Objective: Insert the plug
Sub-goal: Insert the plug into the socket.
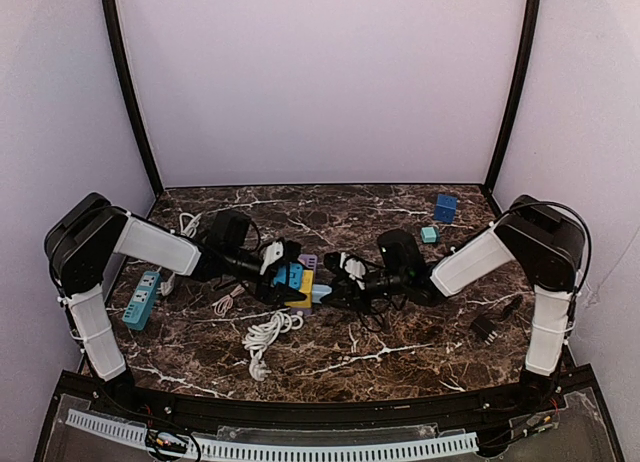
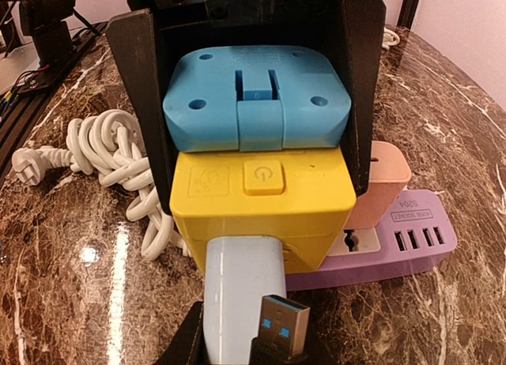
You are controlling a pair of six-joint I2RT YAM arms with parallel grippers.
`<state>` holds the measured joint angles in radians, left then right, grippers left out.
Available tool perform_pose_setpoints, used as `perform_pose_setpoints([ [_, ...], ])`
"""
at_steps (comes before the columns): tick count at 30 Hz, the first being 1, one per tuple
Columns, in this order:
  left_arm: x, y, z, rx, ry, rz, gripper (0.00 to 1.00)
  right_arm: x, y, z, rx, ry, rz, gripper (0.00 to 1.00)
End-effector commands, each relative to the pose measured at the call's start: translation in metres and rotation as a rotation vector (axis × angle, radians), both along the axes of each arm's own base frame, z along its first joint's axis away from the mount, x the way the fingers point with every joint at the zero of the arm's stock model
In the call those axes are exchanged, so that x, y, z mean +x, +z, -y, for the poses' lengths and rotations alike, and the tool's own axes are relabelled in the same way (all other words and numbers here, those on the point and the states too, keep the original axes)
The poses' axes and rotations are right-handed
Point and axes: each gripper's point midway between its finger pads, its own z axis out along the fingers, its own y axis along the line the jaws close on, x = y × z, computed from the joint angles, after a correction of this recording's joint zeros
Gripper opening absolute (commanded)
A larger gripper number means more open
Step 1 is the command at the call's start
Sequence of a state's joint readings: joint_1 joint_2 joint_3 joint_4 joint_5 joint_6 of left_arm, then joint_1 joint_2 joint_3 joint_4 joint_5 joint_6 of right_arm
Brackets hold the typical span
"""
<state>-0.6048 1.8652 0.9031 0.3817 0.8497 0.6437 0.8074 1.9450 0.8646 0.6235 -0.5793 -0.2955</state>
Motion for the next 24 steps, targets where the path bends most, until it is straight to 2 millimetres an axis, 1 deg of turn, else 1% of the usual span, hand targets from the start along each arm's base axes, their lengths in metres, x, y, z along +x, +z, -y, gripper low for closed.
perform_pose_setpoints([
  [1,-0.055,-0.076,-0.002,0.221,-0.009,-0.213,0.15,-0.006,0.099,-0.034,0.279,0.007,0.193,0.0],
  [2,-0.057,-0.076,-0.004,0.23,-0.013,-0.212,0.16,-0.006,0.095,-0.029,0.268,-0.006,0.185,0.0],
  [3,-0.056,-0.072,-0.004,0.229,-0.012,-0.199,0.19,-0.005,0.085,-0.022,0.243,-0.029,0.175,0.01],
  [4,-0.057,-0.073,-0.007,0.241,-0.015,-0.188,0.21,-0.005,0.077,-0.019,0.219,-0.042,0.169,0.02],
  [5,-0.056,-0.069,-0.007,0.241,-0.016,-0.172,0.29,-0.005,0.07,-0.017,0.195,-0.05,0.159,0.03],
  [6,-0.054,-0.069,-0.008,0.251,-0.016,-0.153,0.34,-0.004,0.063,-0.016,0.172,-0.062,0.143,0.03],
  [7,-0.053,-0.066,-0.008,0.25,-0.02,-0.13,0.43,-0.003,0.058,-0.015,0.157,-0.075,0.127,0.03],
  [8,-0.049,-0.065,-0.008,0.254,-0.012,-0.113,0.48,-0.002,0.056,-0.013,0.151,-0.088,0.12,0.02],
  [9,-0.047,-0.062,-0.007,0.252,-0.01,-0.095,0.56,-0.001,0.055,-0.011,0.15,-0.101,0.12,0.02],
  [10,-0.042,-0.059,-0.006,0.254,-0.001,-0.075,0.59,-0.001,0.055,-0.008,0.148,-0.116,0.121,0.02],
  [12,-0.037,-0.049,-0.004,0.253,0.004,-0.041,0.69,0.001,0.051,-0.002,0.129,-0.143,0.125,0.02],
  [13,-0.037,-0.048,-0.006,0.262,0.0,-0.032,0.71,0.001,0.048,0.001,0.114,-0.152,0.126,0.02],
  [14,-0.034,-0.042,-0.005,0.261,0.002,-0.011,0.73,0.001,0.045,0.003,0.098,-0.158,0.128,0.02],
  [17,-0.035,-0.037,-0.008,0.274,-0.021,0.025,0.74,-0.006,0.041,0.004,0.082,-0.123,0.138,0.02],
  [20,-0.041,-0.034,-0.008,0.26,-0.056,0.028,0.68,-0.016,0.045,-0.005,0.109,-0.034,0.156,0.03],
  [24,-0.051,-0.033,-0.007,0.247,-0.092,-0.006,0.68,-0.024,0.055,-0.02,0.142,0.075,0.163,0.06],
])
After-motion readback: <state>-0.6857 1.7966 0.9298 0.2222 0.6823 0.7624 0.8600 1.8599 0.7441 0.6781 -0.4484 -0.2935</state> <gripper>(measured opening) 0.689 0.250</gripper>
